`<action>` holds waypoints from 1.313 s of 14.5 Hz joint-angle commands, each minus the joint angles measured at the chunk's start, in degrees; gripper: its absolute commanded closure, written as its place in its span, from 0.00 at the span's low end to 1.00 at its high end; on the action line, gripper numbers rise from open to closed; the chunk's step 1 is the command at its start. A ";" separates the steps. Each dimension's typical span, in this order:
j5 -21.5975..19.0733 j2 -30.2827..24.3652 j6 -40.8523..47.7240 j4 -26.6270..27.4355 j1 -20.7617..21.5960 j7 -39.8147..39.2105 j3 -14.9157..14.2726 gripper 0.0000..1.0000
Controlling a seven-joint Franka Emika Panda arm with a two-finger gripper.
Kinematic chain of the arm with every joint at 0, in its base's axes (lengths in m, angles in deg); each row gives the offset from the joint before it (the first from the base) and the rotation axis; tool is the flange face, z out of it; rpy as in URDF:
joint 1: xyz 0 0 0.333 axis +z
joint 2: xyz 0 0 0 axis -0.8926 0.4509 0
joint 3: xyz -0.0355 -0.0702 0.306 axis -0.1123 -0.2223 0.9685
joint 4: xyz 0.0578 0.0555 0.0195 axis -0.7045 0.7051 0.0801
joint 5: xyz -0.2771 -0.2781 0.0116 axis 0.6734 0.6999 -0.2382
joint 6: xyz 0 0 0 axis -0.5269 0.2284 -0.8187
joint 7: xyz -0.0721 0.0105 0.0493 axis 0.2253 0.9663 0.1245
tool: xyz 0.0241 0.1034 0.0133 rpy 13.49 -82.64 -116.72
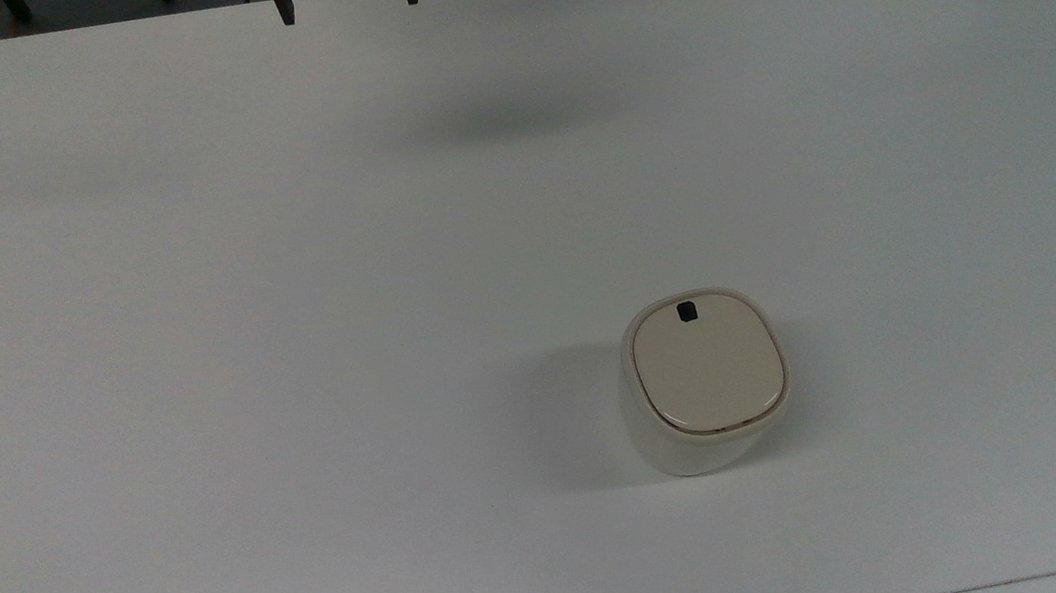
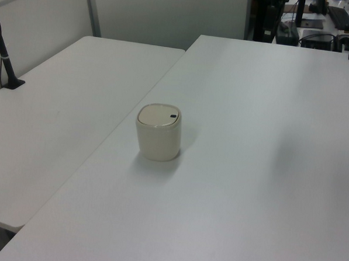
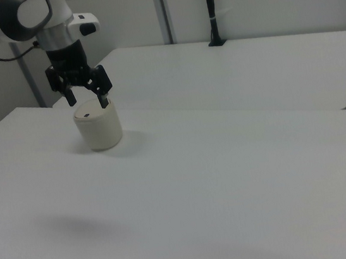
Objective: Open the trash bin
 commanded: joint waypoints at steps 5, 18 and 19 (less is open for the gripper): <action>1.04 0.17 -0.07 0.75 0.41 -13.03 -0.12 0.00; 2.00 10.44 -30.11 0.05 10.42 16.38 -0.03 0.95; 2.62 11.75 -32.13 0.05 10.87 19.11 -0.03 0.99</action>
